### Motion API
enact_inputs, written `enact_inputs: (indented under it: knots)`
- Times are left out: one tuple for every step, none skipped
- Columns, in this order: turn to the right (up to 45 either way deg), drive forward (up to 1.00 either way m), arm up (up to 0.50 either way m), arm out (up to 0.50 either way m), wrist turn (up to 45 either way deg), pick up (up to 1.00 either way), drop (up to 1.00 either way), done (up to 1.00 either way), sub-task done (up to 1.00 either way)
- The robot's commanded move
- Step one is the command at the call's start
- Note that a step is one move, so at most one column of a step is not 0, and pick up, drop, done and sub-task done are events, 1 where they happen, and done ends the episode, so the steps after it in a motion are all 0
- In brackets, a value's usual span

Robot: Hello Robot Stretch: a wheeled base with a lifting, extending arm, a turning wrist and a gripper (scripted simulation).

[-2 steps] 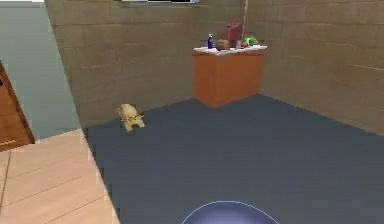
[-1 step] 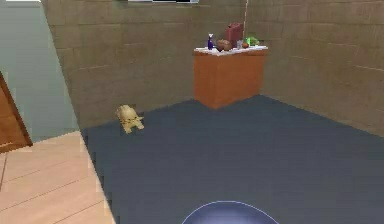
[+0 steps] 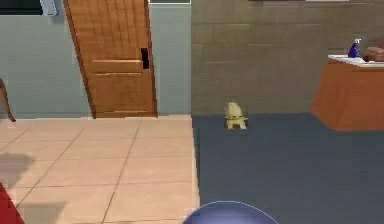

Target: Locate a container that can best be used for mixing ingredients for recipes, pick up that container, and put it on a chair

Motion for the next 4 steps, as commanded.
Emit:
enact_inputs:
  knots:
    - [0.0, 0.70, 0.00, 0.00, 0.0, 0.00, 0.00, 0.00, 0.00]
    - [-45.0, 0.00, 0.00, 0.00, 0.0, 0.00, 0.00, 0.00, 0.00]
    - [-6.0, 0.00, 0.00, 0.00, 0.0, 0.00, 0.00, 0.00, 0.00]
    - [0.0, 0.35, 0.00, 0.00, 0.0, 0.00, 0.00, 0.00, 0.00]
